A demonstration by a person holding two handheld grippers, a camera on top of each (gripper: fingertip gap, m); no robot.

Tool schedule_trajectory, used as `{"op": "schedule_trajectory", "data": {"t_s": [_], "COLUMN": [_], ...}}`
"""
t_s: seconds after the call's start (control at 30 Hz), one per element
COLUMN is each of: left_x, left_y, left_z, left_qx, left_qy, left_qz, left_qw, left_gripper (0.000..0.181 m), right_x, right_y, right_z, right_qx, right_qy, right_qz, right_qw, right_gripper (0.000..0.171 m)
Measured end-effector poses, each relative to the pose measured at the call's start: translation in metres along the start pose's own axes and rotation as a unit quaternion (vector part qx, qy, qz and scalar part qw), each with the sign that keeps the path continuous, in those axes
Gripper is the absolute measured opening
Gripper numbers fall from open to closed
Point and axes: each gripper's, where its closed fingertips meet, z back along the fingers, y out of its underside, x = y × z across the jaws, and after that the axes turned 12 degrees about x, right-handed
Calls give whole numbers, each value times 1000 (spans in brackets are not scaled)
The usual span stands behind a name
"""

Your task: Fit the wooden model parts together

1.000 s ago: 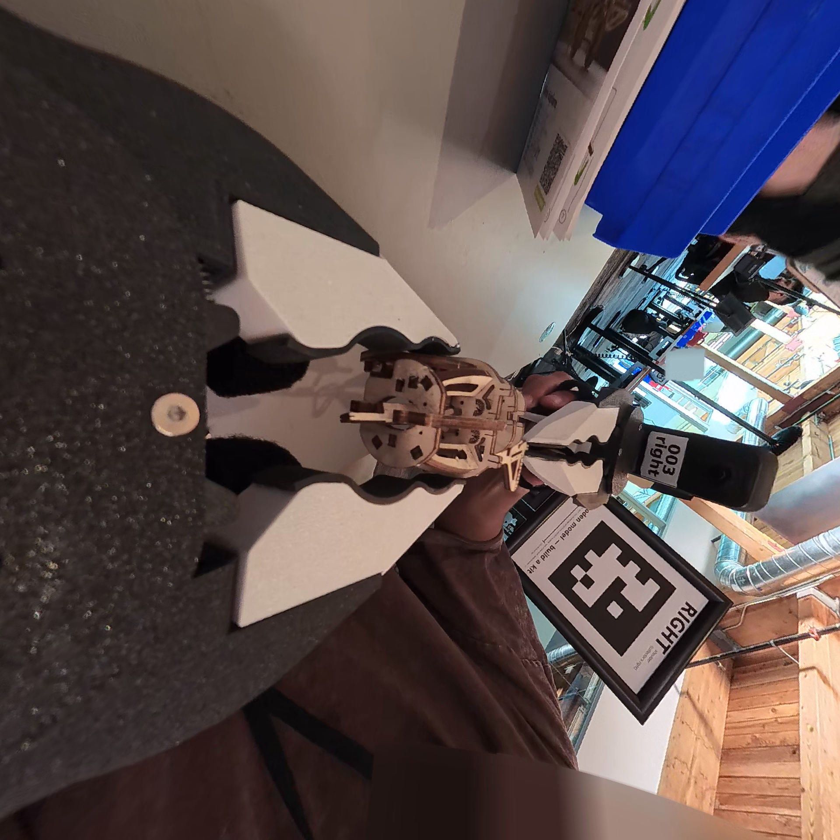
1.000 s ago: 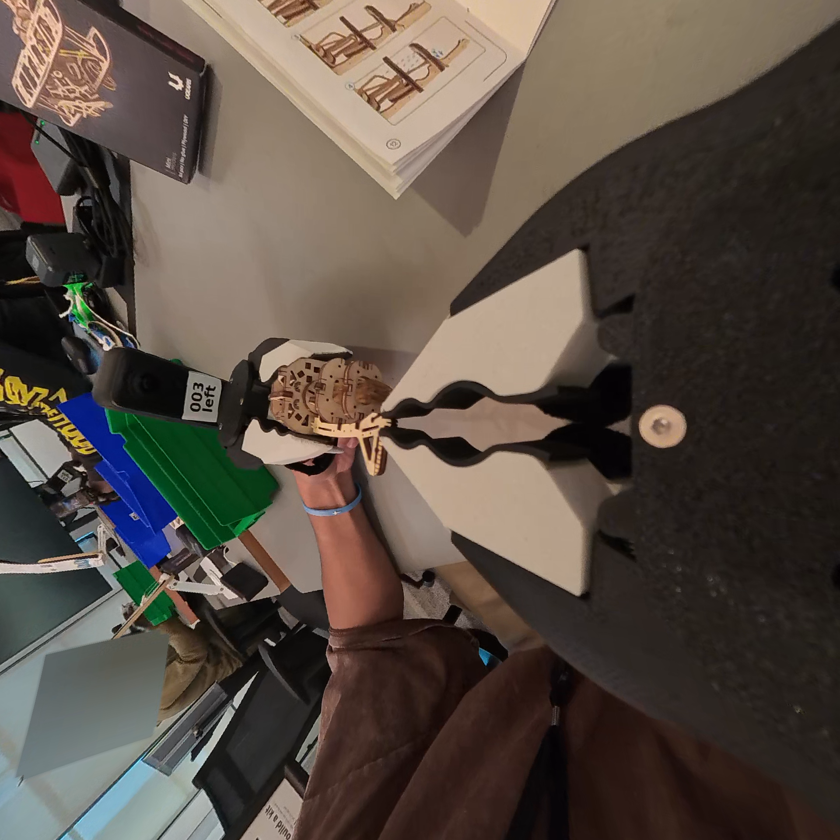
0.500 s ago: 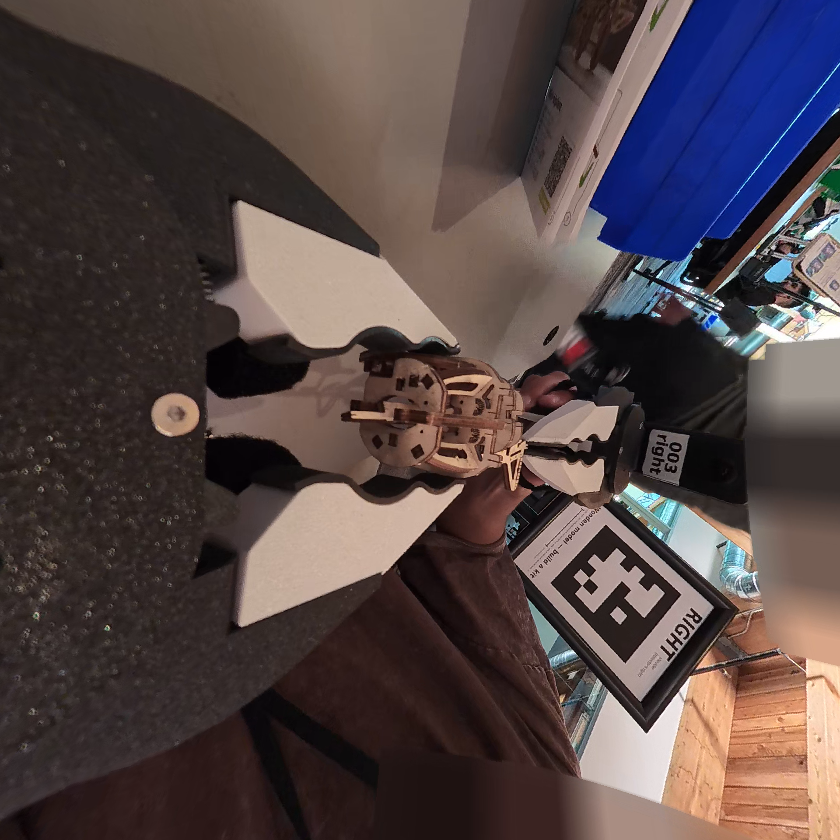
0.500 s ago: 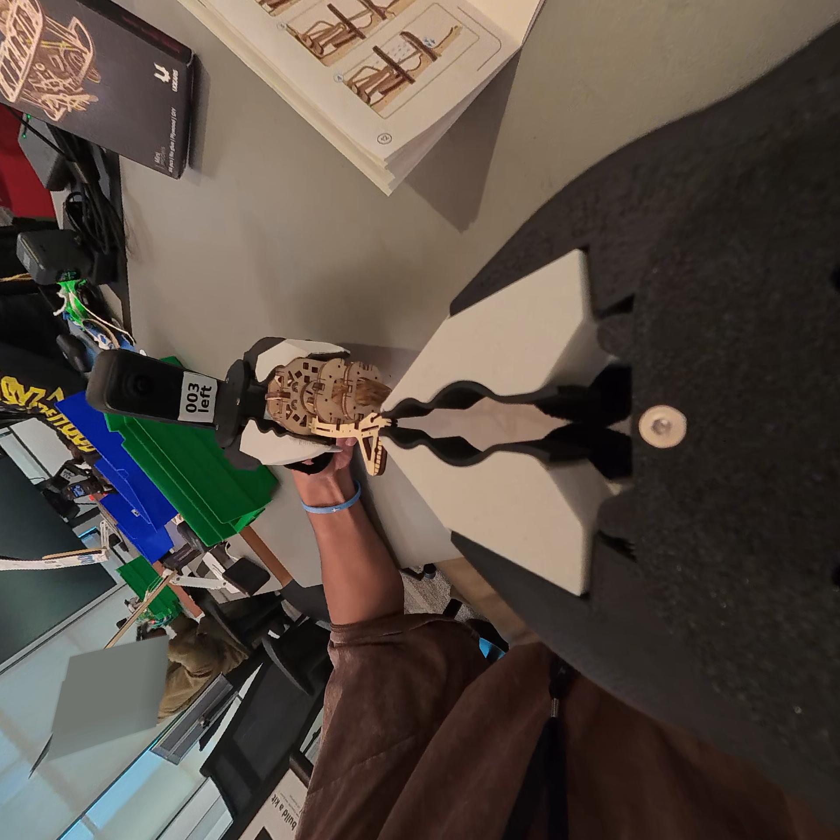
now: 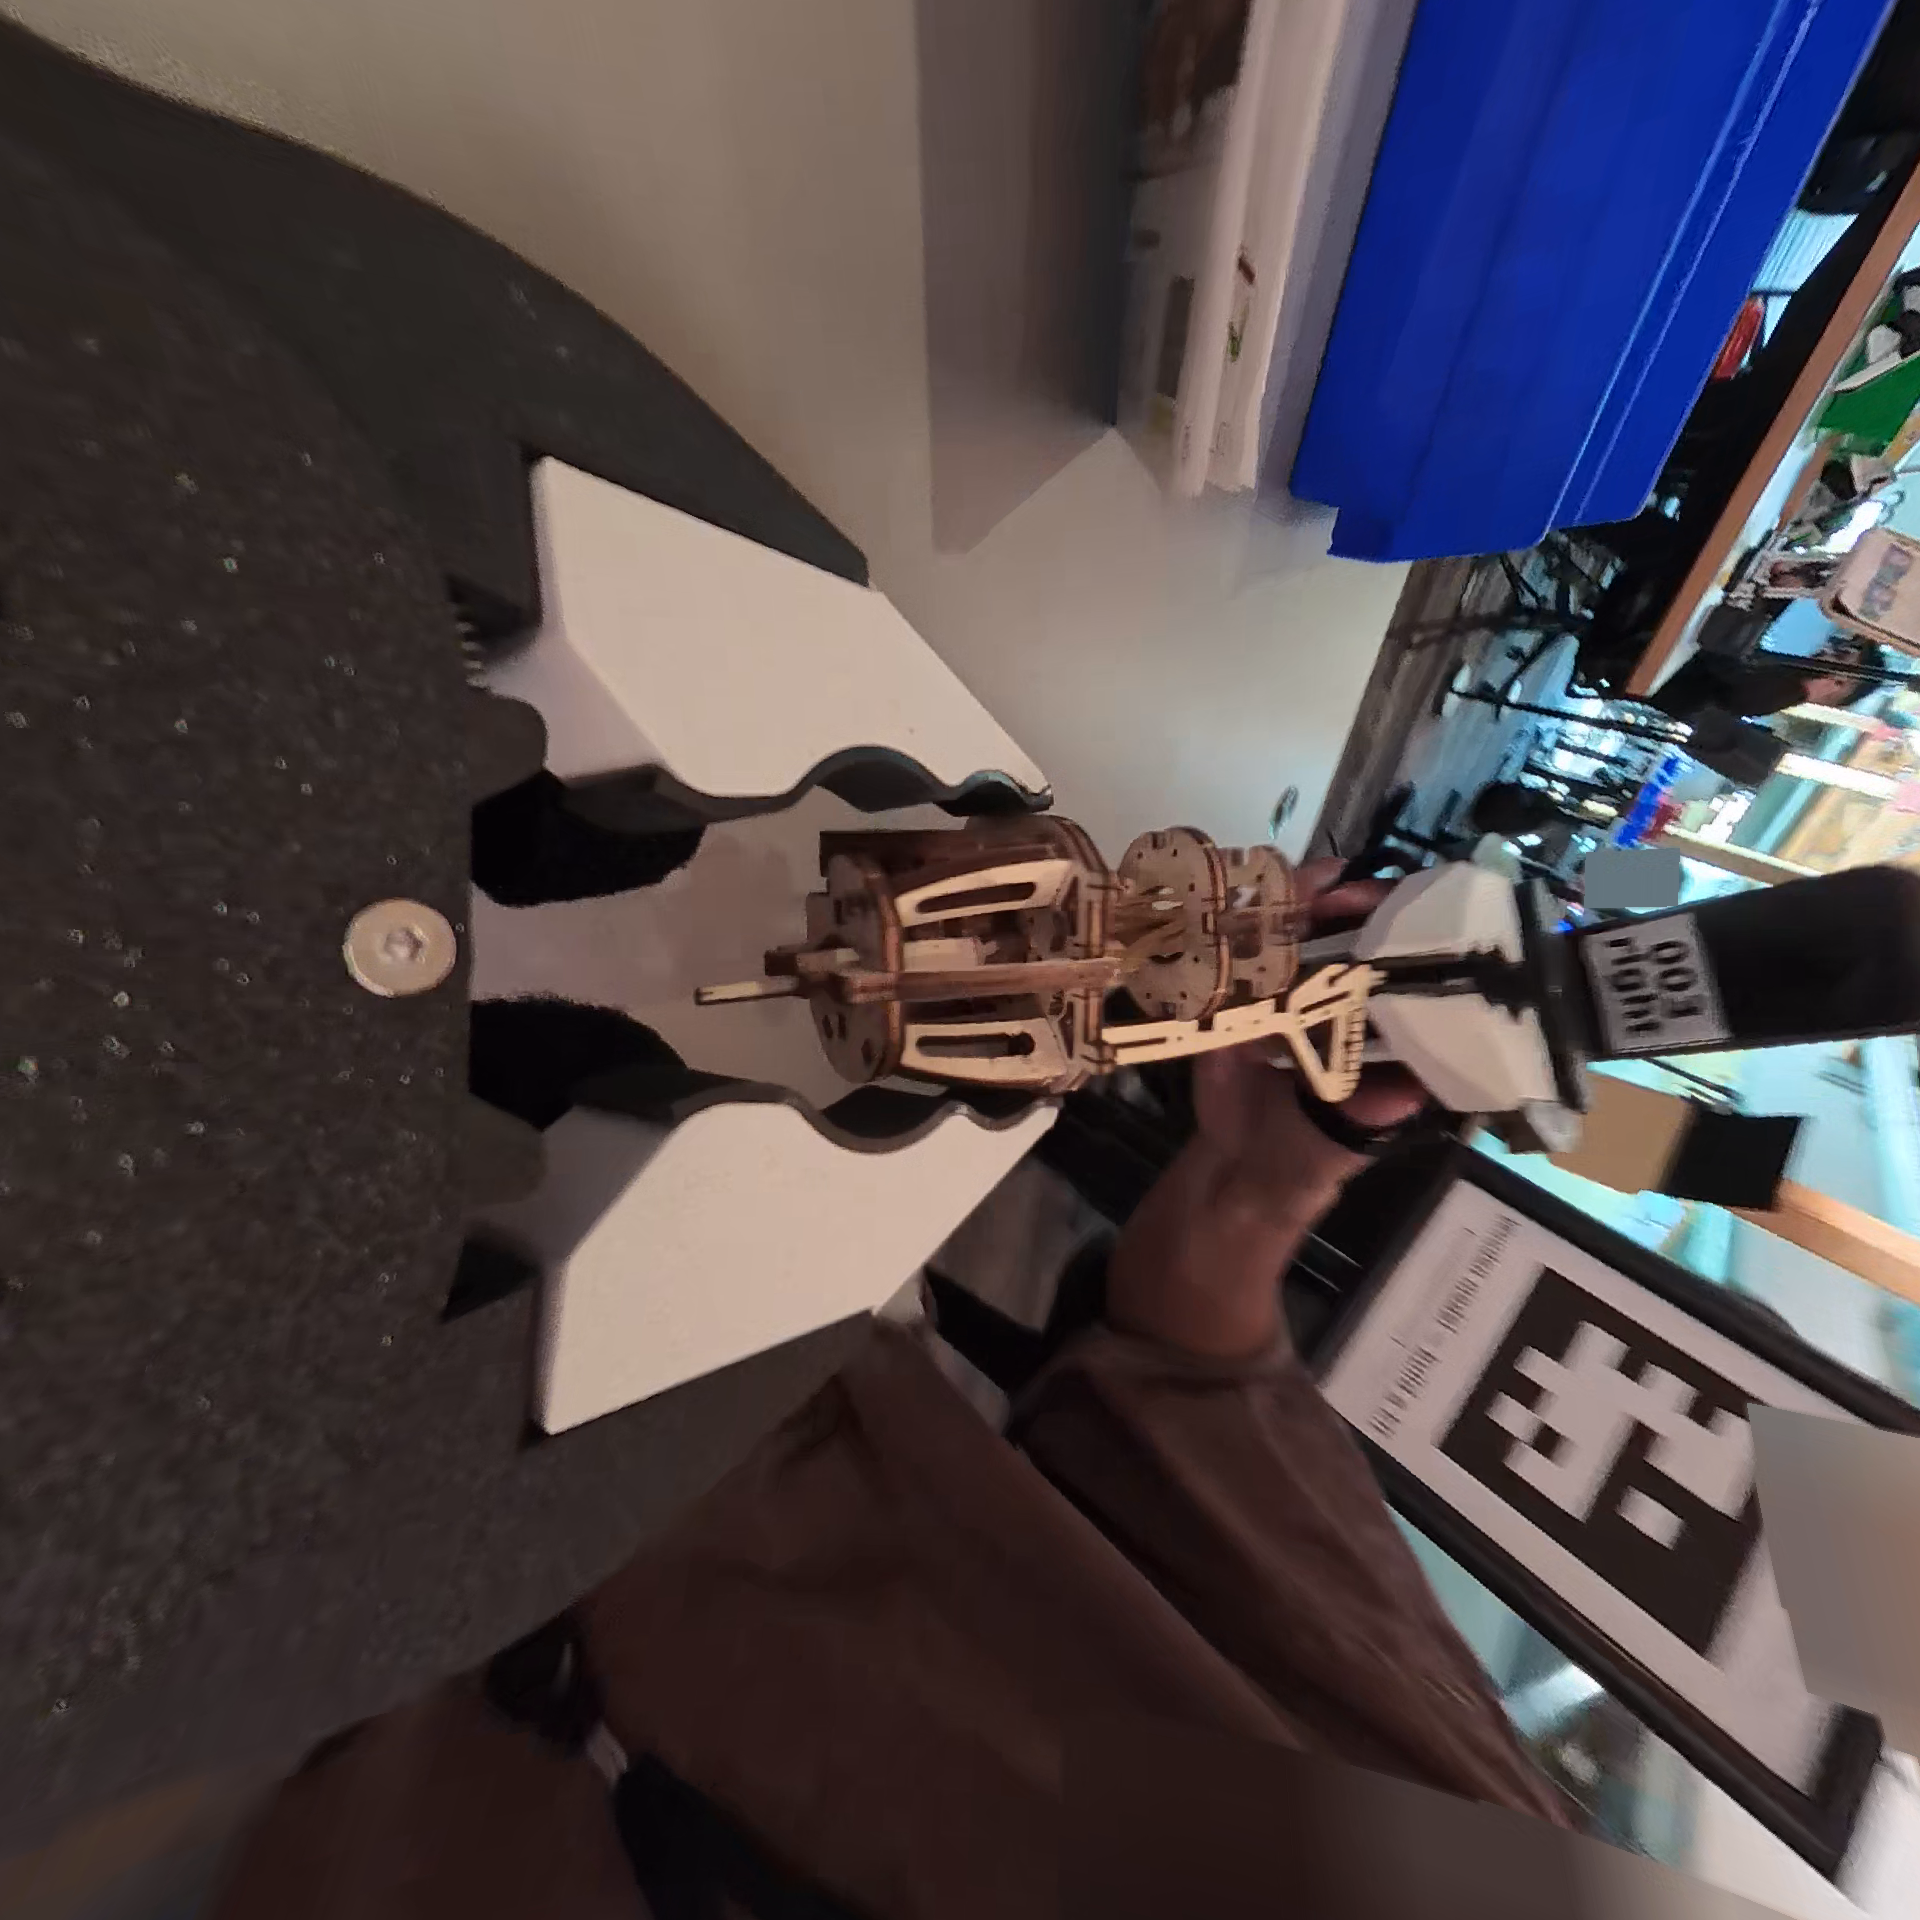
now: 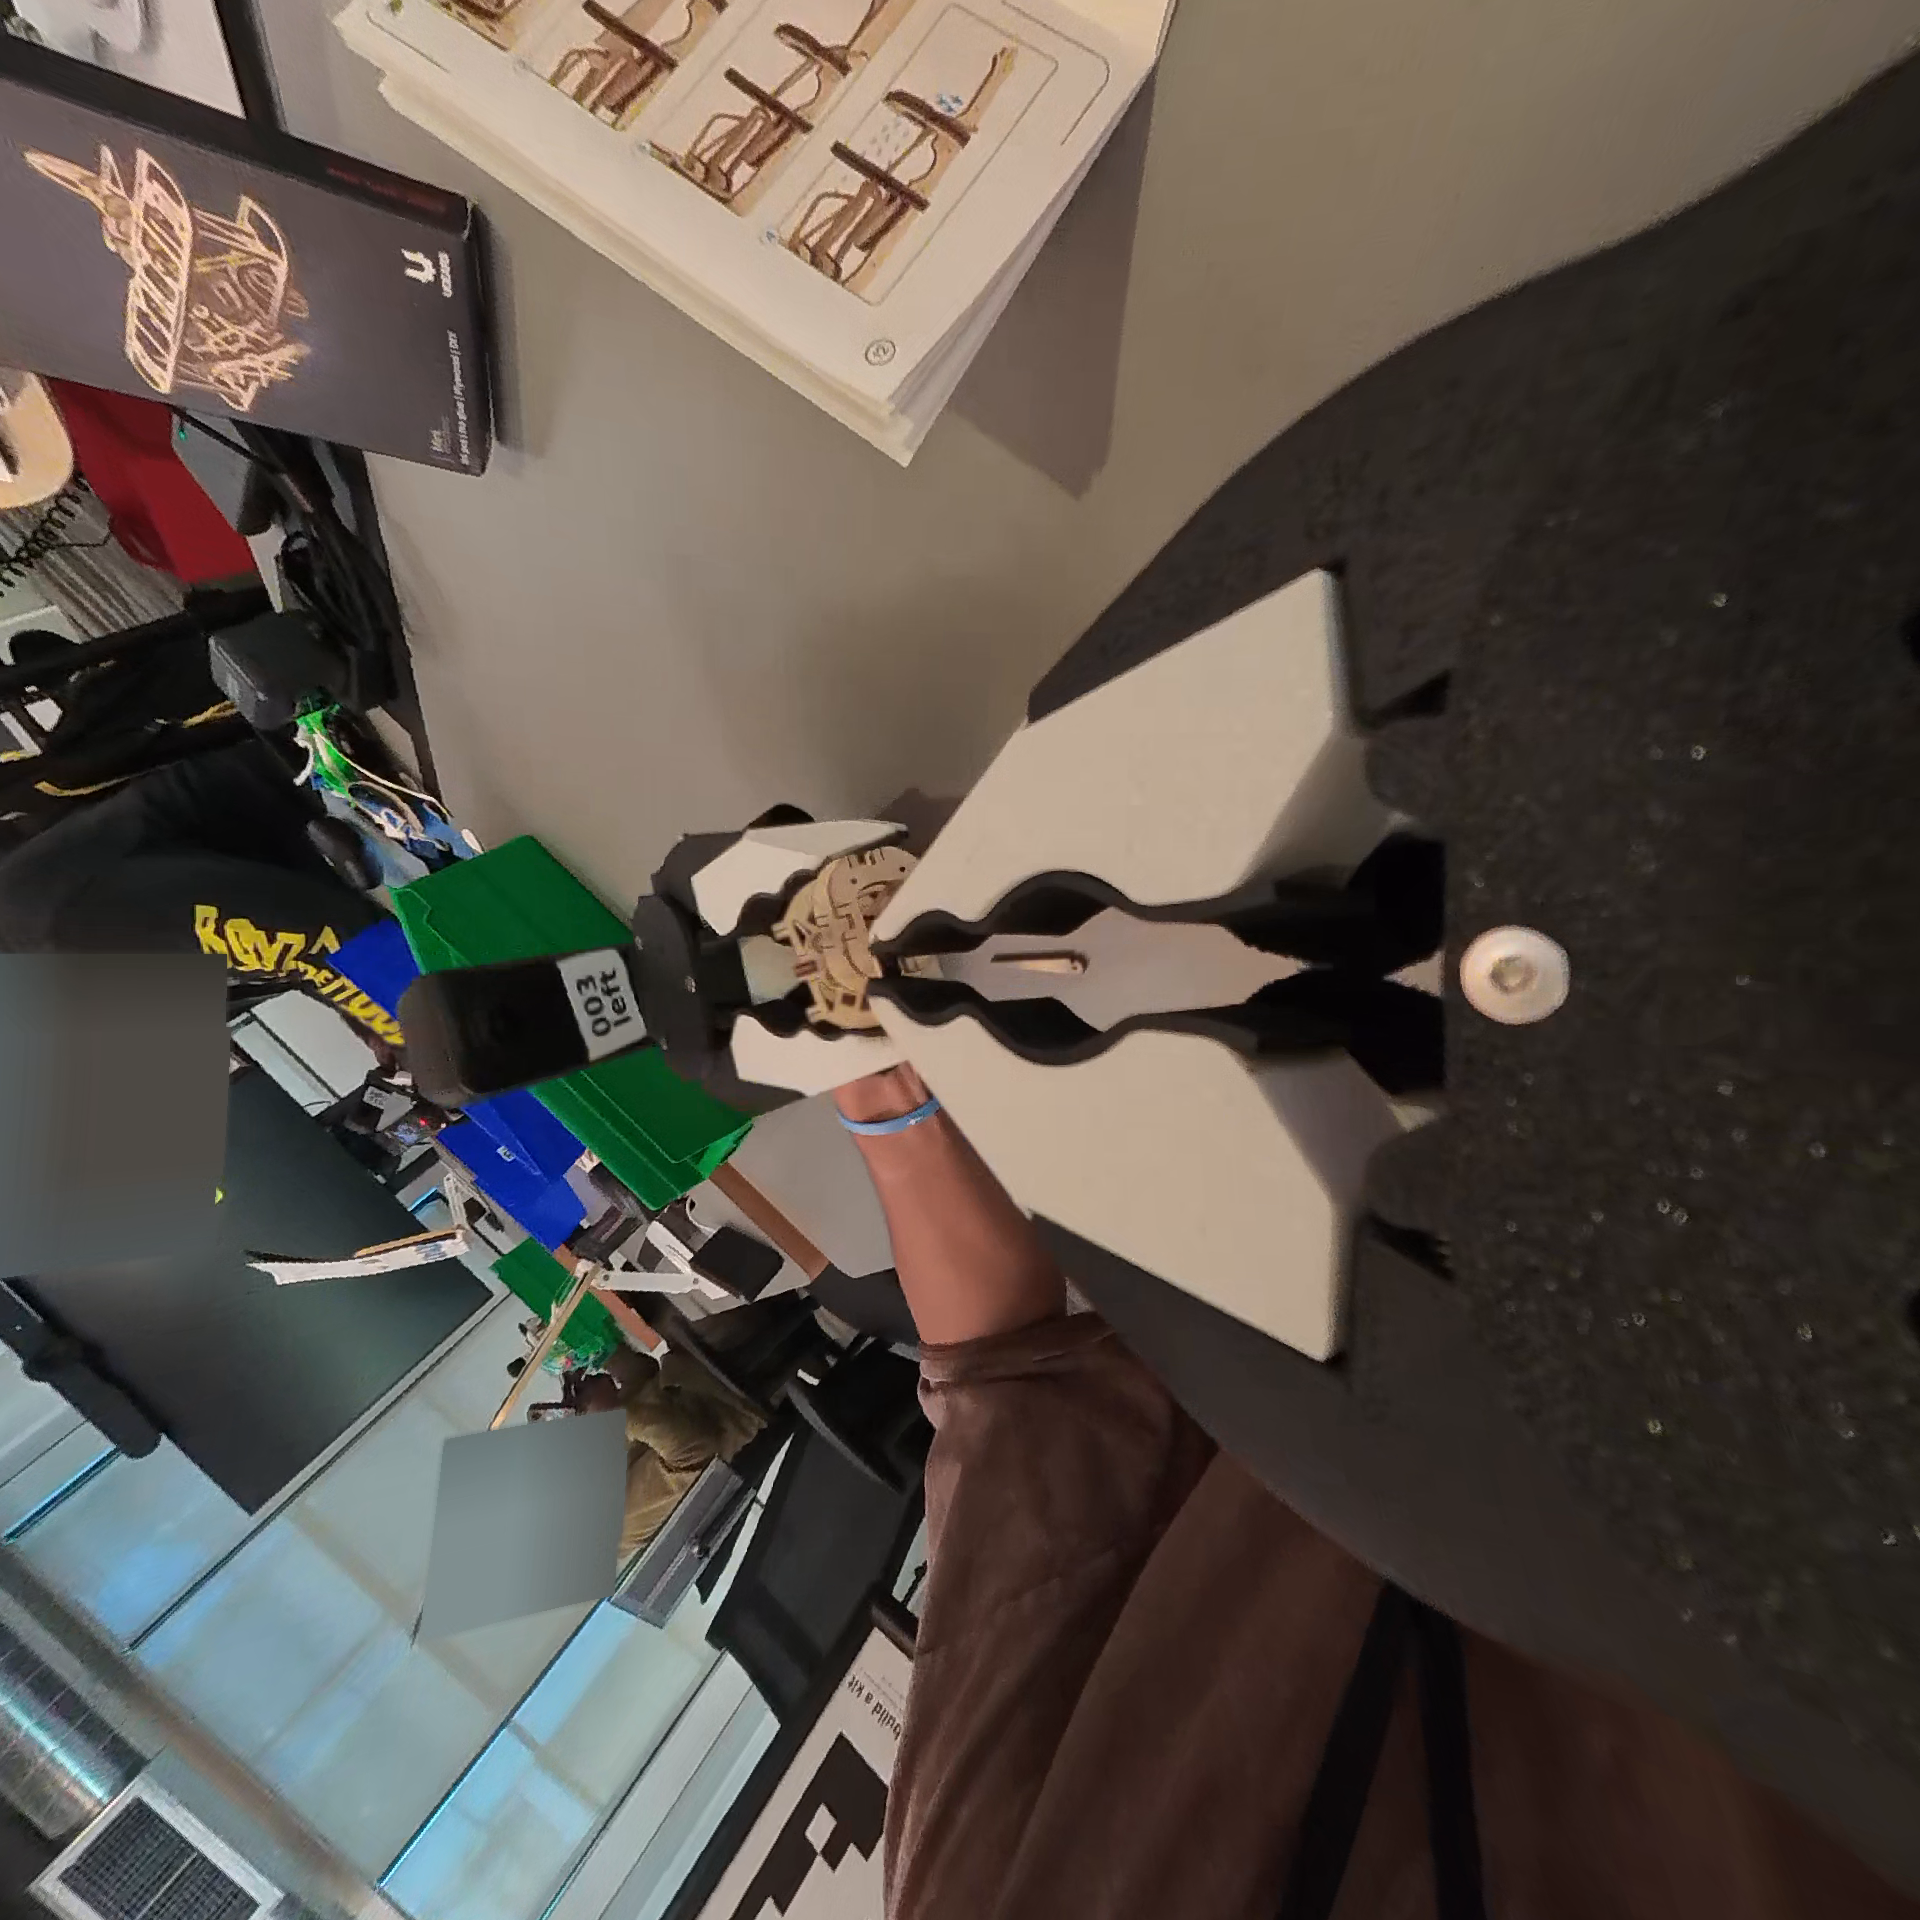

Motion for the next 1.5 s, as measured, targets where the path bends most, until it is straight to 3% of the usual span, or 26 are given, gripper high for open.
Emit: {"op": "schedule_trajectory", "data": {"t_s": [0.37,0.63,1.17,1.33,1.4,1.5], "left_x": [-7,-9,3,5,6,8], "left_y": [-11,-22,-23,-25,-22,-13], "left_z": [0,6,8,5,-3,-10], "left_qx": [-25,-59,-45,-5,38,88], "left_qy": [-27,-29,-111,-199,-251,-327], "left_qz": [-41,-41,-68,-134,-184,-255], "left_qw": [998,997,991,971,950,906], "left_gripper": [48,48,48,48,48,49], "right_x": [12,16,1,0,3,1], "right_y": [-5,-11,-7,-1,4,14], "right_z": [6,8,10,17,15,10], "right_qx": [0,13,16,32,47,67], "right_qy": [-5,60,20,-46,-95,-106], "right_qz": [48,111,8,-83,-127,-148], "right_qw": [999,992,1000,995,986,981], "right_gripper": [3,4,15,16,21,14]}}
